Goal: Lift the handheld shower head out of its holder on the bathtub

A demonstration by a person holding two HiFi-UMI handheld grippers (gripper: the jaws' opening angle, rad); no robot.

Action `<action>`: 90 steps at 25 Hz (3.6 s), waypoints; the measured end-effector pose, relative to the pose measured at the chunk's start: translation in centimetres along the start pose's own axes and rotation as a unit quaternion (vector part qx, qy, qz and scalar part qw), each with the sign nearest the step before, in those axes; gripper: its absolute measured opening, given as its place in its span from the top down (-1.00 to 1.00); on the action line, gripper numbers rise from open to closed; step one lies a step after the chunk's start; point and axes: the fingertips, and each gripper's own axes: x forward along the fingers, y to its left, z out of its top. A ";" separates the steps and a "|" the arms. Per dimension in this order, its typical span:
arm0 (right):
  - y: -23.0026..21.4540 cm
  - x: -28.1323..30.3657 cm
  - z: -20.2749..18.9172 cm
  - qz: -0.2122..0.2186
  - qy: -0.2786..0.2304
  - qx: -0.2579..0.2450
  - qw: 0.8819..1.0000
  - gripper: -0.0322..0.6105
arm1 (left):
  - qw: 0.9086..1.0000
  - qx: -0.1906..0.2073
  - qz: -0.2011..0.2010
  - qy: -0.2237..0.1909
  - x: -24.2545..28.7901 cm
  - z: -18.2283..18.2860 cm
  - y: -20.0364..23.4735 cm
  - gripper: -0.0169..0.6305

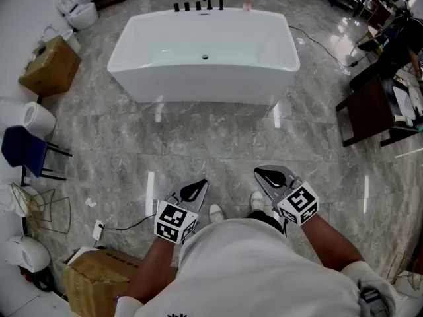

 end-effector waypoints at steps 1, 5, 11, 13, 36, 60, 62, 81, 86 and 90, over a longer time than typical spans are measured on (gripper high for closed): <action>0.3 0.4 0.2 0.000 0.000 0.001 1.000 0.87 | 1.000 0.001 0.000 0.000 -0.3 -0.1 0.4 0.93; 1.5 1.6 0.6 -0.002 0.001 0.001 1.000 0.87 | 1.000 0.006 -0.004 0.000 -1.3 -0.7 1.6 0.93; 2.0 2.3 0.2 -0.003 0.011 0.010 1.000 0.87 | 1.000 -0.005 -0.007 -0.028 -1.1 0.4 3.1 0.83; 1.4 2.4 -0.1 -0.001 0.014 0.016 1.000 0.87 | 0.999 -0.008 -0.007 -0.033 -0.1 1.5 3.9 0.22; -24.1 10.0 2.2 0.064 -0.009 0.057 0.996 0.86 | 0.998 0.031 0.048 -0.030 23.0 21.6 15.9 -0.28; -38.0 18.7 8.8 -0.064 -0.019 0.104 0.992 0.86 | 0.997 0.048 -0.055 -0.038 35.6 31.3 28.8 -0.25; -39.0 21.0 9.9 -0.069 -0.013 0.105 0.992 0.86 | 0.996 0.048 -0.058 -0.039 36.3 32.4 31.3 -0.24; -47.7 37.4 16.5 -0.069 0.010 0.121 0.990 0.86 | 0.997 0.049 -0.056 -0.027 46.6 37.9 51.5 -0.23; -53.7 39.8 16.6 -0.053 0.012 0.133 0.990 0.86 | 0.998 0.048 -0.036 -0.019 54.2 41.7 56.1 -0.23; -59.6 41.3 16.6 -0.036 0.025 0.133 0.990 0.86 | 0.999 0.042 -0.012 -0.011 61.1 44.7 59.8 -0.23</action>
